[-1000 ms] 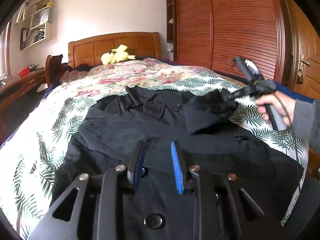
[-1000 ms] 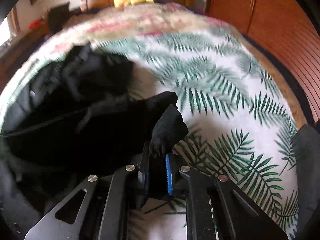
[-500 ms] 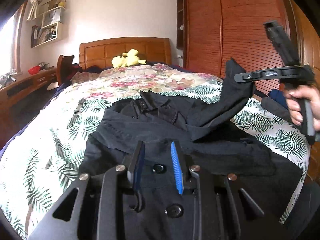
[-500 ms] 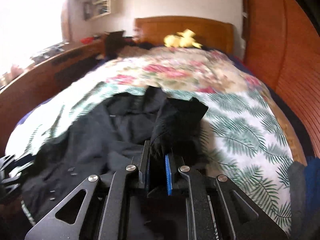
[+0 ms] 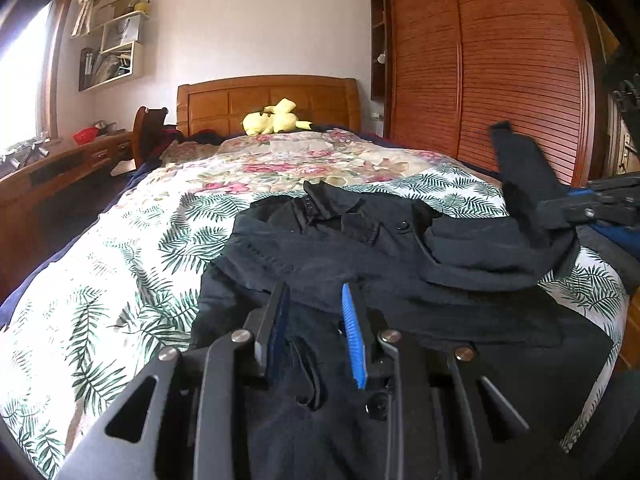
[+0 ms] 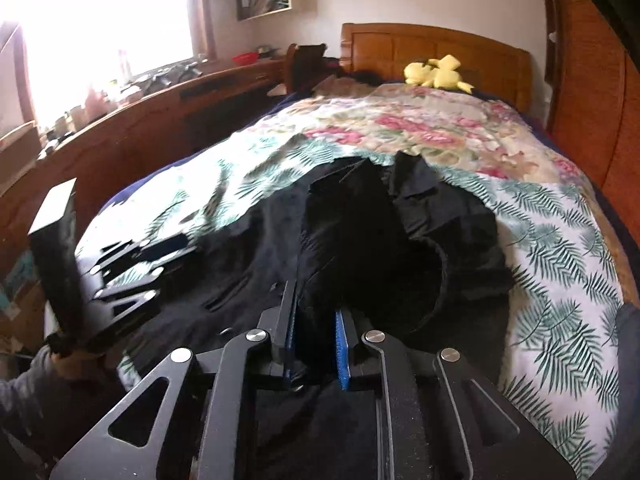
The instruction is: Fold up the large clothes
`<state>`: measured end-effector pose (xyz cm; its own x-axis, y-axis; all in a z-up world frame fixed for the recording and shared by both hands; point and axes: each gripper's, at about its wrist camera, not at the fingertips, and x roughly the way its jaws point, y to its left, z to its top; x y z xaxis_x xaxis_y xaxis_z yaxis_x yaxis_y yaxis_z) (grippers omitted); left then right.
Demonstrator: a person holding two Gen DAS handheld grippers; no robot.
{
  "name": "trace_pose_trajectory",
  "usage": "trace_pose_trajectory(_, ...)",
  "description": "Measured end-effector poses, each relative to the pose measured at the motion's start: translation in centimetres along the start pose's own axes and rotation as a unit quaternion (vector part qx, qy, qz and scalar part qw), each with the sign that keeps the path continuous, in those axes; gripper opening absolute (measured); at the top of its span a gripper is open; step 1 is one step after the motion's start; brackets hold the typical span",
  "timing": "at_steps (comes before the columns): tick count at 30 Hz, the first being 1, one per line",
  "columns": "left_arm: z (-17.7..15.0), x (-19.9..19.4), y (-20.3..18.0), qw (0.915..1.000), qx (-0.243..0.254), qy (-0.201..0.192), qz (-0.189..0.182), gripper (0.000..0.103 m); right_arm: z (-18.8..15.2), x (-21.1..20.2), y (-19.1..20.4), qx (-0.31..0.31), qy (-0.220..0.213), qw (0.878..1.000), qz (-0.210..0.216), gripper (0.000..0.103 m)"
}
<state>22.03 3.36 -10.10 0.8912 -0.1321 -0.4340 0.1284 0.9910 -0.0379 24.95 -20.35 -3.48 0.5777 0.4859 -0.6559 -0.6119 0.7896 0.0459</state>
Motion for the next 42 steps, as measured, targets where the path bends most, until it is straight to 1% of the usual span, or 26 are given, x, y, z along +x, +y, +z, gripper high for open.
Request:
trace_pose_trajectory(3, -0.3, 0.5, 0.0, 1.0000, 0.002, 0.007, 0.003, 0.025, -0.5, -1.0, 1.3, -0.007, 0.001, 1.000, -0.005, 0.024)
trace_pose_trajectory(4, -0.4, 0.6, -0.1, 0.9999, 0.003, 0.009, 0.004, 0.025, -0.7, -1.4, 1.6, -0.009, 0.000, 1.000, -0.004, 0.029)
trace_pose_trajectory(5, -0.6, 0.7, -0.2, 0.9999, 0.004, 0.013, 0.004, 0.025, -0.8, -1.8, 1.8, -0.009, 0.000, 1.000, -0.004, 0.039)
trace_pose_trajectory(6, -0.7, 0.8, -0.3, 0.9999, 0.004, 0.015, 0.002, 0.025, -1.1, -2.2, 2.0, -0.010, 0.002, 1.000, -0.003, 0.044)
trace_pose_trajectory(7, -0.8, 0.9, -0.4, 0.9998, 0.002, 0.019, -0.001, 0.025, -1.2, -2.5, 2.1, -0.015, 0.004, 1.000, 0.000, 0.047)
trace_pose_trajectory(8, -0.8, 1.0, -0.5, 0.9997, -0.001, 0.022, -0.006, 0.025, -1.4, -2.8, 2.4, -0.021, 0.001, 1.000, 0.000, 0.048)
trace_pose_trajectory(9, -0.9, 1.0, -0.7, 0.9996, -0.002, 0.024, -0.013, 0.025, -1.7, -3.2, 2.5, -0.028, -0.003, 1.000, -0.009, 0.048)
trace_pose_trajectory(11, -1.1, 1.0, -1.2, 0.9995, 0.001, 0.026, -0.019, 0.025, -2.3, -3.5, 2.2, -0.025, -0.002, 1.000, -0.016, 0.048)
trace_pose_trajectory(14, -1.4, 0.8, -2.4, 0.9992, 0.012, 0.028, -0.024, 0.025, -3.3, -3.8, 0.9, -0.007, -0.001, 1.000, -0.024, 0.048)
trace_pose_trajectory(18, -2.0, 0.5, -4.2, 0.9977, 0.021, 0.039, -0.051, 0.025, -5.0, -3.5, -1.6, 0.013, 0.000, 0.999, -0.049, 0.048)
trace_pose_trajectory(23, -3.5, -0.2, -6.4, 0.9955, 0.035, 0.054, -0.071, 0.025, -7.5, -1.7, -4.8, 0.035, 0.005, 0.997, -0.070, 0.048)
trace_pose_trajectory(28, -4.9, -0.8, -8.1, 0.9931, 0.038, 0.069, -0.087, 0.025, -9.8, 0.8, -6.9, 0.051, 0.006, 0.995, -0.087, 0.048)
trace_pose_trajectory(31, -5.8, -0.9, -8.7, 0.9922, 0.035, 0.079, -0.090, 0.025, -11.0, 1.9, -7.5, 0.061, -0.001, 0.994, -0.089, 0.048)
trace_pose_trajectory(33, -6.5, -1.1, -9.1, 0.9911, 0.031, 0.088, -0.095, 0.025, -11.6, 2.9, -7.7, 0.064, 0.010, 0.994, -0.088, 0.048)
trace_pose_trajectory(36, -7.2, -1.5, -9.5, 0.9901, 0.032, 0.097, -0.097, 0.025, -12.1, 3.3, -7.5, 0.058, 0.011, 0.995, -0.084, 0.048)
trace_pose_trajectory(38, -7.6, -1.9, -10.0, 0.9893, 0.030, 0.103, -0.099, 0.025, -12.4, 3.4, -7.4, 0.048, 0.013, 0.995, -0.092, 0.048)
trace_pose_trajectory(42, -8.2, -2.5, -11.0, 0.9869, 0.021, 0.117, -0.109, 0.025, -13.2, 4.0, -7.4, 0.050, 0.027, 0.994, -0.095, 0.048)
